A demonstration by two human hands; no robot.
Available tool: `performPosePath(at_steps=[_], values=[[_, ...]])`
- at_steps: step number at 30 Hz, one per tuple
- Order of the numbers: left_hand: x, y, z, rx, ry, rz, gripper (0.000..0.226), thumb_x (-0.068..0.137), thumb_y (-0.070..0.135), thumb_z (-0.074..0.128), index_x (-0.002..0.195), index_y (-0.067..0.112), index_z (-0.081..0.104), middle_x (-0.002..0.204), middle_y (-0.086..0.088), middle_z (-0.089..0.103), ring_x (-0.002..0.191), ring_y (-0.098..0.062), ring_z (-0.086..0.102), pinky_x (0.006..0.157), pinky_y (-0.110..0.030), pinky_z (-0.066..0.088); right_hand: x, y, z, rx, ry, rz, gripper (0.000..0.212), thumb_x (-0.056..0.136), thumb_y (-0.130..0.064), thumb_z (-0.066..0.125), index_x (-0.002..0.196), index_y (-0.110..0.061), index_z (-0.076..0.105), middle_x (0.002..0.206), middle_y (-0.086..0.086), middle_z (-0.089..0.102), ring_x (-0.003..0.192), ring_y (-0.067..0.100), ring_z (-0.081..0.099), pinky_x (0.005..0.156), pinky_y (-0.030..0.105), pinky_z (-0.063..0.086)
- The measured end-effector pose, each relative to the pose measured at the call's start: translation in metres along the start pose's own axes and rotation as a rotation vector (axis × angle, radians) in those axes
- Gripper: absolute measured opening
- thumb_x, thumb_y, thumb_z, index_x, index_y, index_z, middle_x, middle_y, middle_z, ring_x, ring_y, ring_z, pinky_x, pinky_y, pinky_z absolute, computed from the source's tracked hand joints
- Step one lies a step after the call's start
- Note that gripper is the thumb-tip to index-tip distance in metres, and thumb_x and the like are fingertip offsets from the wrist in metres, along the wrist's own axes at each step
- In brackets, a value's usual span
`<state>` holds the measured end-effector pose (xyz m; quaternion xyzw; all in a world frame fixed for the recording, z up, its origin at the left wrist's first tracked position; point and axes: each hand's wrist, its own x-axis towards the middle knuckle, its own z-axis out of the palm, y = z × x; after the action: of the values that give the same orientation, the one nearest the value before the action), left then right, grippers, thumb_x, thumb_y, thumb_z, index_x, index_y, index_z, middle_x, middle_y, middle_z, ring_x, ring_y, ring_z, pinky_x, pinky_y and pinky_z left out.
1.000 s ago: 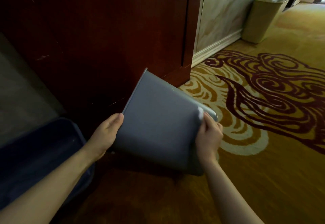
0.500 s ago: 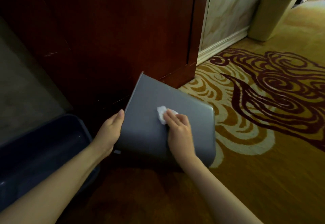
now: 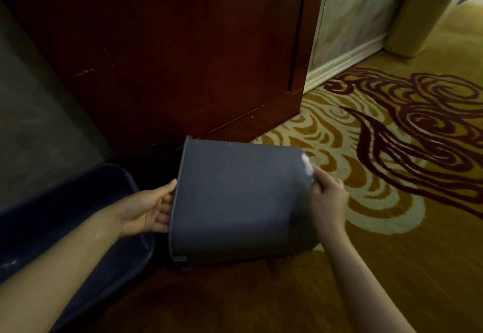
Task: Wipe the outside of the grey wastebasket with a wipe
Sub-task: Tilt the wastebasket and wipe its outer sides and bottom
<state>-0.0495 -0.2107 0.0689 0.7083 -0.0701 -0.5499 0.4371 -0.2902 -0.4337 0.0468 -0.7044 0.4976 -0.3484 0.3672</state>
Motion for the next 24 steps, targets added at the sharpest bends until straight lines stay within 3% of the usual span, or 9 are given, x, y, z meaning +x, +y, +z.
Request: performPosePath(at_steps=[3,8,12,15,17,21,24], values=[[0.009,0.014,-0.004,0.017,-0.017,-0.030,0.062,0.068,0.061,0.056,0.112,0.018,0.057,0.101,-0.018,0.073,0.094,-0.032,0.070,0.067,-0.039,0.058,-0.021,-0.033,0.027,-0.099,-0.161,-0.304,0.039,0.088,-0.002,0.051,0.120,-0.022,0.058,0.118,-0.006,0.056,0.108,0.006,0.047,0.088,0.016,0.037],[0.036,0.054,0.006,-0.125,0.209,0.009,0.043,0.086,0.045,0.054,0.114,0.012,0.052,0.091,-0.015,0.068,0.082,-0.028,0.065,0.065,-0.038,0.053,-0.042,-0.035,0.039,-0.309,-0.483,-0.541,0.034,0.092,-0.011,0.047,0.121,-0.025,0.057,0.138,-0.005,0.050,0.122,0.015,0.038,0.101,0.029,0.034],[0.055,0.083,0.018,-0.230,0.281,0.001,0.040,0.088,0.037,0.055,0.118,0.011,0.052,0.084,-0.010,0.059,0.072,-0.023,0.058,0.060,-0.036,0.050,-0.040,-0.022,0.025,-0.320,-0.567,-0.517,0.036,0.096,-0.019,0.042,0.130,-0.027,0.050,0.143,-0.010,0.043,0.126,0.010,0.032,0.107,0.028,0.031],[0.066,0.100,0.025,-0.262,0.280,0.007,0.048,0.088,0.041,0.054,0.124,0.009,0.054,0.108,-0.012,0.063,0.089,-0.026,0.061,0.077,-0.040,0.049,-0.033,-0.019,0.016,-0.373,-0.628,-0.501,0.042,0.096,-0.013,0.040,0.135,-0.027,0.044,0.146,-0.010,0.039,0.128,0.011,0.030,0.107,0.026,0.029],[0.069,0.109,0.028,-0.252,0.306,-0.002,0.050,0.088,0.044,0.053,0.124,0.009,0.055,0.116,-0.012,0.062,0.095,-0.027,0.060,0.079,-0.041,0.048,-0.031,-0.019,0.010,-0.411,-0.682,-0.481,0.048,0.095,-0.007,0.039,0.137,-0.029,0.040,0.149,-0.012,0.032,0.132,0.011,0.025,0.108,0.024,0.027],[0.068,0.119,0.041,-0.236,0.398,-0.014,0.055,0.086,0.052,0.052,0.116,0.006,0.056,0.093,-0.012,0.064,0.080,-0.027,0.061,0.066,-0.040,0.050,-0.032,-0.020,0.002,-0.422,-0.717,-0.442,0.059,0.091,-0.001,0.044,0.137,-0.036,0.037,0.150,-0.017,0.027,0.129,0.007,0.028,0.101,0.017,0.031],[0.060,0.120,0.052,-0.215,0.467,0.091,0.060,0.086,0.054,0.049,0.123,0.007,0.053,0.116,-0.013,0.063,0.101,-0.028,0.061,0.085,-0.041,0.052,-0.040,-0.014,-0.009,-0.401,-0.620,-0.524,0.057,0.089,-0.001,0.052,0.134,-0.035,0.044,0.144,-0.021,0.035,0.121,0.008,0.036,0.093,0.017,0.038]])
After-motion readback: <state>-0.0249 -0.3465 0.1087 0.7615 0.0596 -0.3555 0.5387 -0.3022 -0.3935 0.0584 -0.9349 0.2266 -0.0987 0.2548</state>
